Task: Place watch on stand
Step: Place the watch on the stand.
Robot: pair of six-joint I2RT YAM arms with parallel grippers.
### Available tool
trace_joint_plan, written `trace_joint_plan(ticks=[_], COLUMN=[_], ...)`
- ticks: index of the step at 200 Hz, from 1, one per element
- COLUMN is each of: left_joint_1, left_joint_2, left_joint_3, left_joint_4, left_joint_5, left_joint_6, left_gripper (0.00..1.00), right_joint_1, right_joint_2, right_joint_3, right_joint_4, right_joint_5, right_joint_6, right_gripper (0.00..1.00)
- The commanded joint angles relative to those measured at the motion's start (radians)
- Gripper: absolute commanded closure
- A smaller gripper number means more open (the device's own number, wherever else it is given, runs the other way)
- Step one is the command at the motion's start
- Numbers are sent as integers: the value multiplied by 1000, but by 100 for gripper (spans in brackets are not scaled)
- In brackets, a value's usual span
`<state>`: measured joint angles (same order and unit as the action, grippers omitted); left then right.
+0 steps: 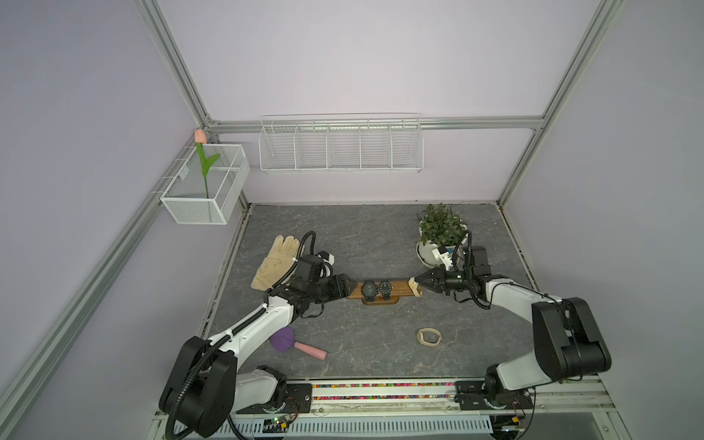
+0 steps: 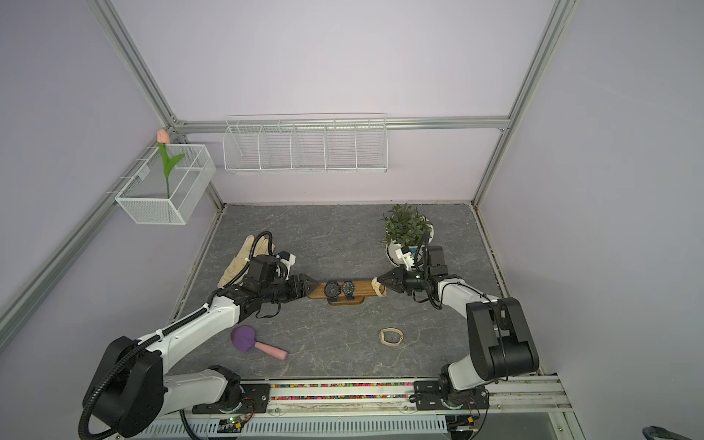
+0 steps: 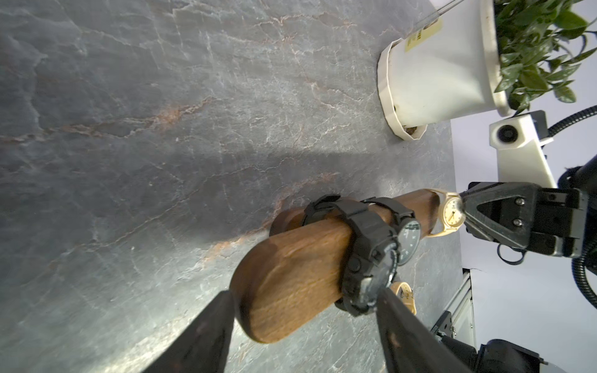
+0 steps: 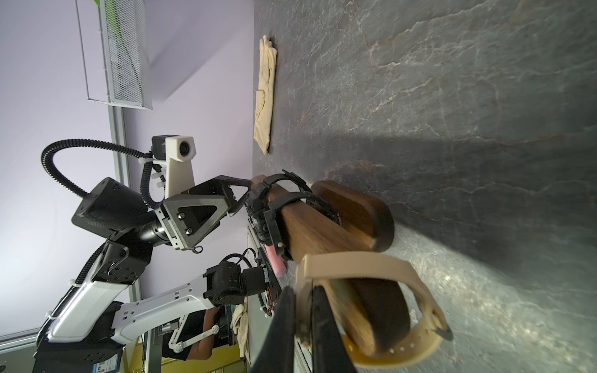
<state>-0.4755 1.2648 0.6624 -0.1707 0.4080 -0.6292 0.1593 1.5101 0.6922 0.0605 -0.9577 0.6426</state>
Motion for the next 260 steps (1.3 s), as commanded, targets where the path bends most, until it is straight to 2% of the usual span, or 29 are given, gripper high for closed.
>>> trace_joint_plan(ticks=[1, 26, 62, 75, 123, 130, 180, 260], left_joint_1=[5, 5, 6, 6, 6, 6, 5, 6], left_joint_2=[10, 16, 48, 59, 76, 78, 97, 107], left_joint_3=[-10, -14, -14, -12, 6, 9, 26, 41], left_joint_4=[-12, -2, 23, 26, 9, 5, -7, -13], left_joint_5=[9, 11, 33, 35, 28, 26, 21, 23], left_joint_6=[-22, -27, -32, -32, -18, -15, -2, 8], left_gripper=[29, 33, 49, 52, 54, 54, 60, 62], right_joint_1=[6, 7, 25, 32, 40, 69, 98, 128], right_joint_2=[15, 25, 43, 54, 80, 85, 121, 116], right_joint_3=[22, 27, 35, 39, 48, 50, 67, 82], right_joint_4=[7, 9, 10, 10, 6, 7, 15, 3], right_joint_5=[6, 7, 0, 0, -1, 0, -2, 27], right_joint_6=[-32, -33, -34, -36, -42, -41, -38, -40], right_gripper=[93, 93, 93, 93, 93, 93, 93, 93])
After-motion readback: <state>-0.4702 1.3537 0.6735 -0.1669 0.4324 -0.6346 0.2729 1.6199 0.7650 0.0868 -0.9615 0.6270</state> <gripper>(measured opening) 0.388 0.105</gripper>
